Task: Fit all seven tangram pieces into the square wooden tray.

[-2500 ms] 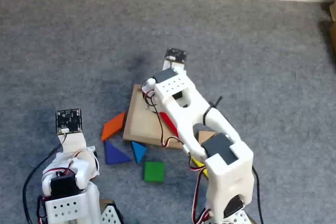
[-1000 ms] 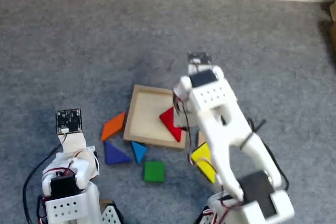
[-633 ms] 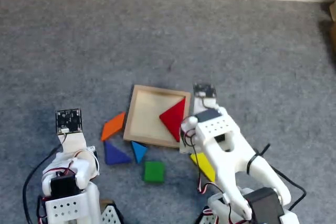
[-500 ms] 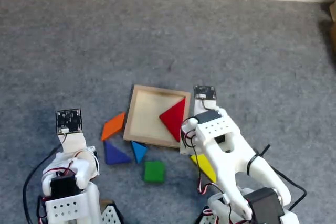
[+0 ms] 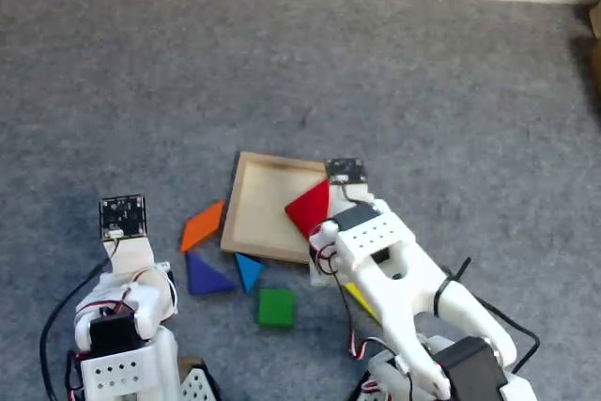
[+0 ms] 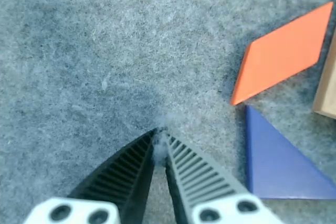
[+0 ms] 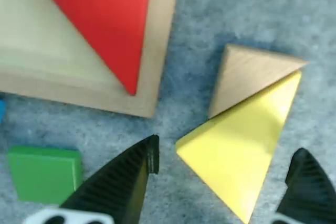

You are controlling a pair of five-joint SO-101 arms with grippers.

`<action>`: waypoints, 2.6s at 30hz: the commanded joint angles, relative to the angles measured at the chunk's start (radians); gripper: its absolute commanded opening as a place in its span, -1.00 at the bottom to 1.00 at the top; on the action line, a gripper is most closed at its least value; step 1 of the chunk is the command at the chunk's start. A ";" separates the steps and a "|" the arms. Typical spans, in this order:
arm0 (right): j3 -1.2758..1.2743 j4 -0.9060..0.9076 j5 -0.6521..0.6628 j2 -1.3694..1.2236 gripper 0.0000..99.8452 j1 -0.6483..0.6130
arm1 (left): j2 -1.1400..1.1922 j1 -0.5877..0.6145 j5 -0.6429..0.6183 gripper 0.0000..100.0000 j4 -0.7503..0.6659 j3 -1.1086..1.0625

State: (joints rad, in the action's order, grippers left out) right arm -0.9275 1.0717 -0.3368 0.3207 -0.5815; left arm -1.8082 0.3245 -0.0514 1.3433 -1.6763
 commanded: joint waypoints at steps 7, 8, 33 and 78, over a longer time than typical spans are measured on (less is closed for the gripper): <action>0.004 -0.039 0.008 -0.059 -0.26 0.021 | -0.007 0.008 -0.008 -0.98 0.006 -0.019; 0.004 -0.064 0.012 -0.087 -0.26 0.042 | -0.007 0.008 -0.008 -0.98 0.006 -0.019; 0.008 -0.016 0.069 -0.191 -0.27 0.102 | -0.007 0.008 -0.008 -0.98 0.006 -0.019; 0.012 0.116 0.169 -0.189 -0.16 0.028 | -0.007 0.008 -0.008 -0.98 0.006 -0.019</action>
State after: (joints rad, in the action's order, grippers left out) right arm -0.9091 1.1377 -0.1834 0.1442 -0.4941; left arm -1.8082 0.3245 -0.0514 1.3433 -1.6763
